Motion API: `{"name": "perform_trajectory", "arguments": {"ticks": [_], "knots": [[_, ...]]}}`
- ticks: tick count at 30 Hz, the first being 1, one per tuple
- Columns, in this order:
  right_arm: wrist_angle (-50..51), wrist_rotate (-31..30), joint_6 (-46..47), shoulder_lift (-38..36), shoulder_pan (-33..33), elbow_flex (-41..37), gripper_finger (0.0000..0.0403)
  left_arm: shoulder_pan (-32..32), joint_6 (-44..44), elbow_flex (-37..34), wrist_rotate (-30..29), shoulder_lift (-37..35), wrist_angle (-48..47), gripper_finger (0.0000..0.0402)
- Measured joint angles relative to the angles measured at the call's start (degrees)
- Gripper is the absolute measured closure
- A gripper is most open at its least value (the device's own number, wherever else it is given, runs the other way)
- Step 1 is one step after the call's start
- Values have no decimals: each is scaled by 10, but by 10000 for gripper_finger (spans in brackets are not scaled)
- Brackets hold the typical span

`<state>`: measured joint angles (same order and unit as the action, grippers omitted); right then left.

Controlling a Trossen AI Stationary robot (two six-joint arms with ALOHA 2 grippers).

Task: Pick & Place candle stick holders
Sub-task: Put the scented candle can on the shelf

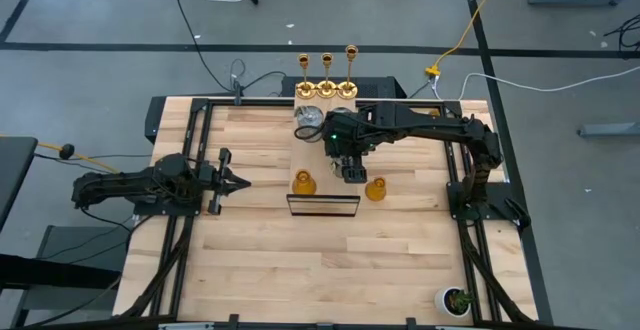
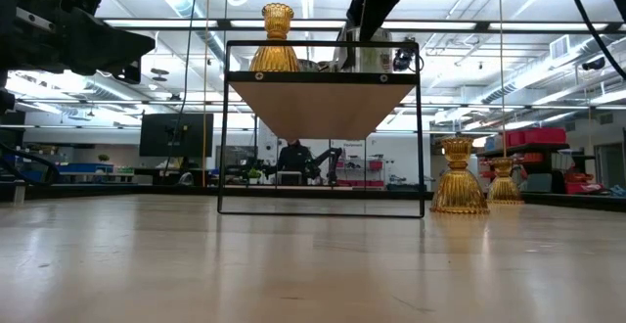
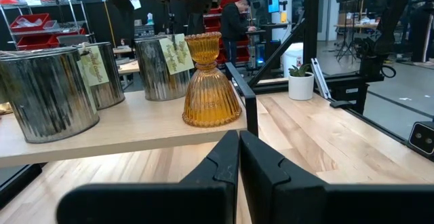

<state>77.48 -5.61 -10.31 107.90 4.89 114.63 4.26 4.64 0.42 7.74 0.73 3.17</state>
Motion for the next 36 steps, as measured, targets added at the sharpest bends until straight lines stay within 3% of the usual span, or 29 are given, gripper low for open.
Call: {"name": "perform_trajectory", "arguments": {"ticks": [25, 36], "knots": [[-9, -15, 9, -2, 0, 0, 3, 0, 0, 0, 0, 0, 0, 383], [-18, -12, 5, -47, 0, 0, 3, 0, 0, 0, 0, 0, 0, 383]]}}
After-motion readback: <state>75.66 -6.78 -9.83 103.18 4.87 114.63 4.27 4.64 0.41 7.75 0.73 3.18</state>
